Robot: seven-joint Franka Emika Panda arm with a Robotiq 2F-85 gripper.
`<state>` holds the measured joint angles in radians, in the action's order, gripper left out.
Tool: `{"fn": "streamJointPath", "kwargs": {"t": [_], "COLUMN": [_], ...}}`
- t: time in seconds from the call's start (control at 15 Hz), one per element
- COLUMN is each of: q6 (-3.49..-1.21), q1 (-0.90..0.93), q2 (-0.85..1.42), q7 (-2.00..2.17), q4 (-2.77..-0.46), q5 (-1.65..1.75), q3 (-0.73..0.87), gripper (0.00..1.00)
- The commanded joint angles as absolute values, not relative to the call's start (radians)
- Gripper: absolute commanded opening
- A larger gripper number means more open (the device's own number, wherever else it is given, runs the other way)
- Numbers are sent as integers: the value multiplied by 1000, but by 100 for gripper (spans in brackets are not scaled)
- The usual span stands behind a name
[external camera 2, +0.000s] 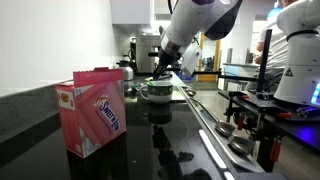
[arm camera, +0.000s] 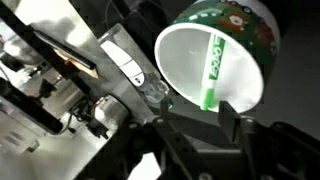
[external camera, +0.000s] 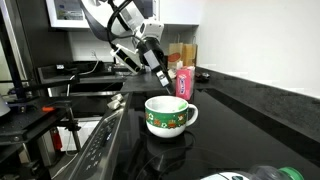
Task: Place the marker in the mug
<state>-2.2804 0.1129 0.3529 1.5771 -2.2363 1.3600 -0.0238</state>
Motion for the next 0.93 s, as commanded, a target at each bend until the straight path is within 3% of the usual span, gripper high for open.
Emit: {"fn": "streamJointPath", "kwargs": {"t": [0.0,0.13,0.87], "q6": [-2369,-2387,-2247], "q1": [49,29,26], "q2": [297,262,136], "q7": [1296,1088,3], "q4": [-2254,-2251,-2177], "q5": [1190,1050,374], "q3": [-65,-75,-54], "gripper": [90,100,100]}}
